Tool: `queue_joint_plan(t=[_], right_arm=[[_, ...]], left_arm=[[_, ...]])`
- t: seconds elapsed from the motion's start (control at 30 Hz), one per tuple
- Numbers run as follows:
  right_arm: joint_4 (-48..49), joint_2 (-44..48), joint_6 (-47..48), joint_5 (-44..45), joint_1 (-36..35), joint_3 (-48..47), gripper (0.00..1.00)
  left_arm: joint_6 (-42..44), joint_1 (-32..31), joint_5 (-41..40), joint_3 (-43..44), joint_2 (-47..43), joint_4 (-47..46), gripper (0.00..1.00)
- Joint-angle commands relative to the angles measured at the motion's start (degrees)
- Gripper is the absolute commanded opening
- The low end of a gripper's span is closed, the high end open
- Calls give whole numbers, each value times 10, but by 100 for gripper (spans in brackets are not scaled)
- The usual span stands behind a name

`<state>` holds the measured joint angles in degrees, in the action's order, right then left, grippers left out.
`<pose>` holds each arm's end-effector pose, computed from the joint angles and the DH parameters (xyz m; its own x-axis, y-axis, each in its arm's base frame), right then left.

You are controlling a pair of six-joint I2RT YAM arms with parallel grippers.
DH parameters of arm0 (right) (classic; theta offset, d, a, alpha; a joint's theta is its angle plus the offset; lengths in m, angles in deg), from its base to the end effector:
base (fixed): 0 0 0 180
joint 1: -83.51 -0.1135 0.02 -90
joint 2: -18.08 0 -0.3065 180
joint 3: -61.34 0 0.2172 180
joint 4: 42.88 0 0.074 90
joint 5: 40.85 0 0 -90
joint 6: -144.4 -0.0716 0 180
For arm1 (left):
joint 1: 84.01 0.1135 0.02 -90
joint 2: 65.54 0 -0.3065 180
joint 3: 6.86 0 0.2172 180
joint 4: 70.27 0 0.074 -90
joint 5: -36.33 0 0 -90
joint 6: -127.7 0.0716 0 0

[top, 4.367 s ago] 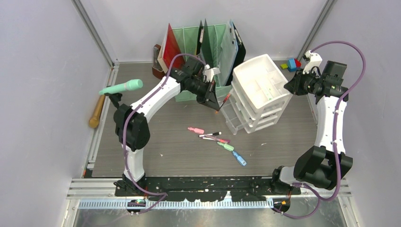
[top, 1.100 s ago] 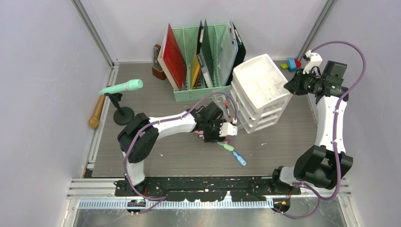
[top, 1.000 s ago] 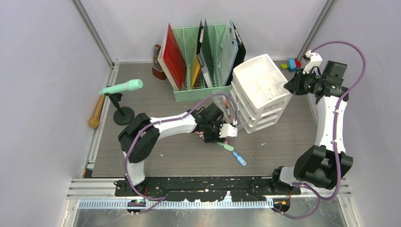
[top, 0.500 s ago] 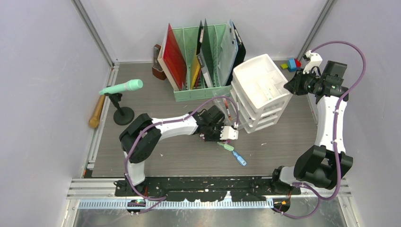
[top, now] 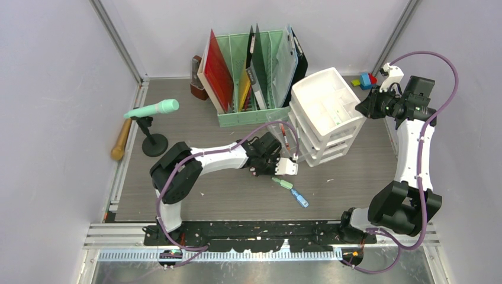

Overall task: Organize the desk
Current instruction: Pick up the stationery from the center of the board, then place the stationery in the drawer.

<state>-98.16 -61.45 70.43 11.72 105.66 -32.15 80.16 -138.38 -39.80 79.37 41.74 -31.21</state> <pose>0.2696 -0.0628 0.3809 -0.5537 -0.0114 -0.8326 -0.2875 0.9410 0.1783 0.2105 -0.3231 0.2037 0.2071 0.8361 -0.5080 0.9744 -0.1301 0.1831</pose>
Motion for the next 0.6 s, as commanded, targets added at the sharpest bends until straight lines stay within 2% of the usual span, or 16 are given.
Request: queue_joint_plan(t=[0.0,0.1,0.27,0.57], right_arm=[[-62,-60,-17,67,-6,39,1],[-62,-60,-16,67,-6,38,1],[-63,-61,-16,65,-6,36,1],[-64,-58,-19,62,-6,34,1]], left_arm=[[3,-3,-9,27,-22,17,5],[1,-3,-10,37,-37,32,0],[2,-3,-10,49,-78,66,0],[40,2,-55,109,-117,208,0]])
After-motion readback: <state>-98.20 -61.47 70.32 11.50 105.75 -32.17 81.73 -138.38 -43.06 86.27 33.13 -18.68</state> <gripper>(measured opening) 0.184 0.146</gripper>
